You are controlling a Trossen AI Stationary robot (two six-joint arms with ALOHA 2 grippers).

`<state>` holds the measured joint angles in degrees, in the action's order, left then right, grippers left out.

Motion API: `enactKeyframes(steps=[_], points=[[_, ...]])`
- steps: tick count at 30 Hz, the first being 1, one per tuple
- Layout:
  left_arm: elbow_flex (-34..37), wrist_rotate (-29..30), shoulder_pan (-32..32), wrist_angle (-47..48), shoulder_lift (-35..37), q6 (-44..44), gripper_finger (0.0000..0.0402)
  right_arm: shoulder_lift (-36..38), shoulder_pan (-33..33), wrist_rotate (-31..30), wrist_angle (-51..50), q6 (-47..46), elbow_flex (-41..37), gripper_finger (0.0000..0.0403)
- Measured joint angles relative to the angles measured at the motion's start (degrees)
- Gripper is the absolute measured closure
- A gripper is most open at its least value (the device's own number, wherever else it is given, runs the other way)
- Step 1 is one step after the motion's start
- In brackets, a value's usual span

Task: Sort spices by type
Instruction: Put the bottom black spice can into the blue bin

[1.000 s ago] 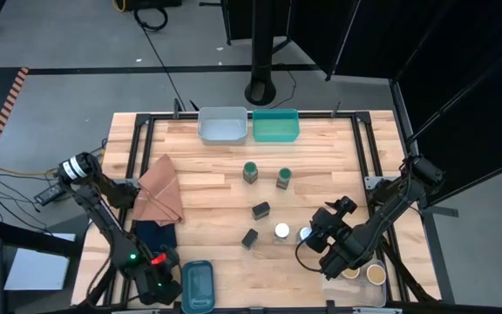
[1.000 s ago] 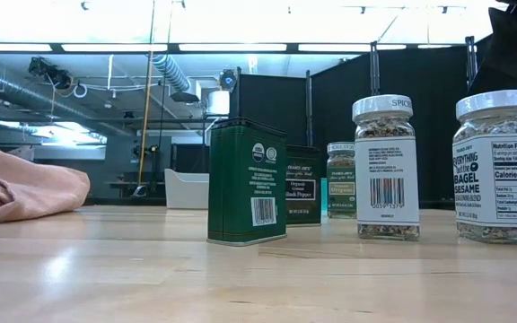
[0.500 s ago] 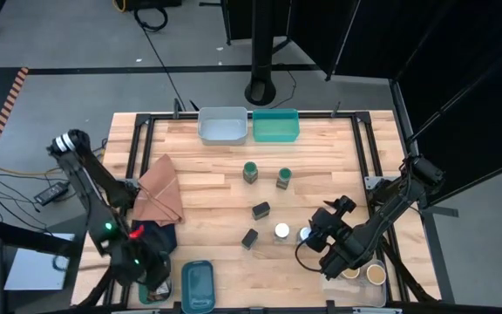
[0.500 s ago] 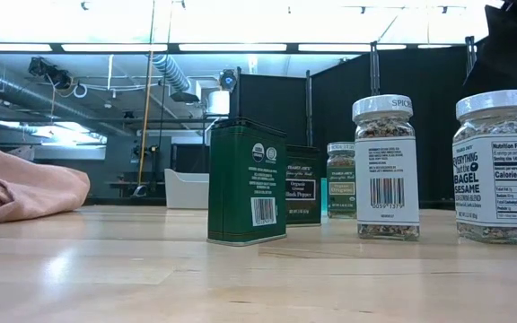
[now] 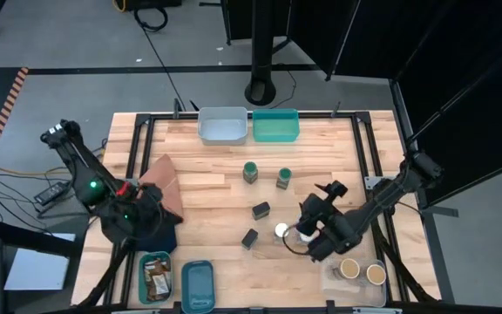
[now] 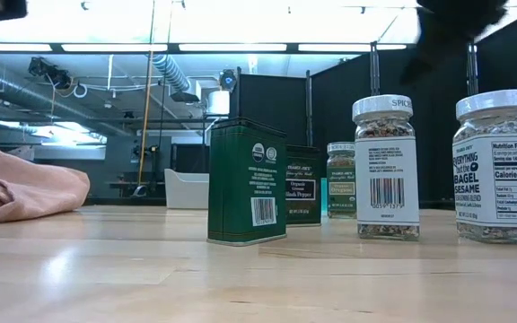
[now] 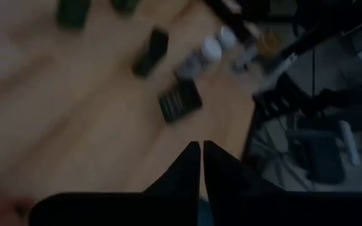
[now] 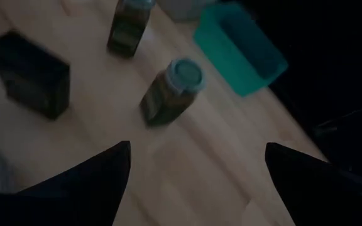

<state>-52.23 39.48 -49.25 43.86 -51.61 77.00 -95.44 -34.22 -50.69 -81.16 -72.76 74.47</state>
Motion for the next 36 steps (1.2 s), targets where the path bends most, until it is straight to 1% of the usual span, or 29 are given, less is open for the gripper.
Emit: enactKeyframes(steps=[5, 7, 9, 14, 17, 20, 22, 24, 28, 33, 36], points=[[0.0, 6.3, 2.7, -0.4, 2.0, -11.8, 0.0378, 1.0, 5.5, -2.3, 2.2, 11.2, 7.4, 0.0029], [0.0, 9.1, 3.5, -0.8, 2.2, -15.8, 0.0378, 1.0, 7.5, -2.4, 5.6, 17.9, 11.4, 0.0029], [0.0, 11.7, 4.1, -0.8, 2.2, -18.3, 0.0378, 1.0, 9.3, -1.7, 11.9, 26.5, 14.7, 0.0029], [0.0, 16.7, 5.1, -0.8, 2.2, -22.1, 0.0378, 1.0, 13.1, 3.9, 27.1, 46.3, 18.8, 0.0029], [0.0, 17.8, 5.5, -0.7, 2.2, -24.8, 0.0378, 1.0, 15.0, 10.9, 35.9, 54.8, 19.3, 0.0029], [0.0, 17.9, 5.5, -0.7, 2.2, -26.5, 0.0378, 0.7, 16.3, 18.7, 45.8, 61.2, 19.4, 0.0029], [0.0, 18.1, 5.5, -0.8, 2.2, -27.1, 0.0378, -0.1, 16.6, 20.9, 51.0, 63.6, 19.4, 0.0029], [0.0, 18.1, 5.5, -0.7, 2.2, -27.2, 0.0378, -1.1, 16.6, 21.2, 54.6, 64.8, 19.3, 0.0029], [0.0, 18.2, 5.5, -1.0, 2.2, -27.1, 0.0378, -2.3, 16.6, 18.9, 60.3, 63.1, 19.3, 0.0029], [0.0, 18.6, 5.5, -0.6, 2.2, -27.7, 0.0378, -4.9, 16.4, 18.2, 59.5, 58.2, 19.4, 0.0029], [0.0, 19.1, 5.5, -0.8, 2.2, -29.7, 0.0378, -7.3, 15.4, 19.1, 57.8, 59.4, 19.3, 0.0029]])
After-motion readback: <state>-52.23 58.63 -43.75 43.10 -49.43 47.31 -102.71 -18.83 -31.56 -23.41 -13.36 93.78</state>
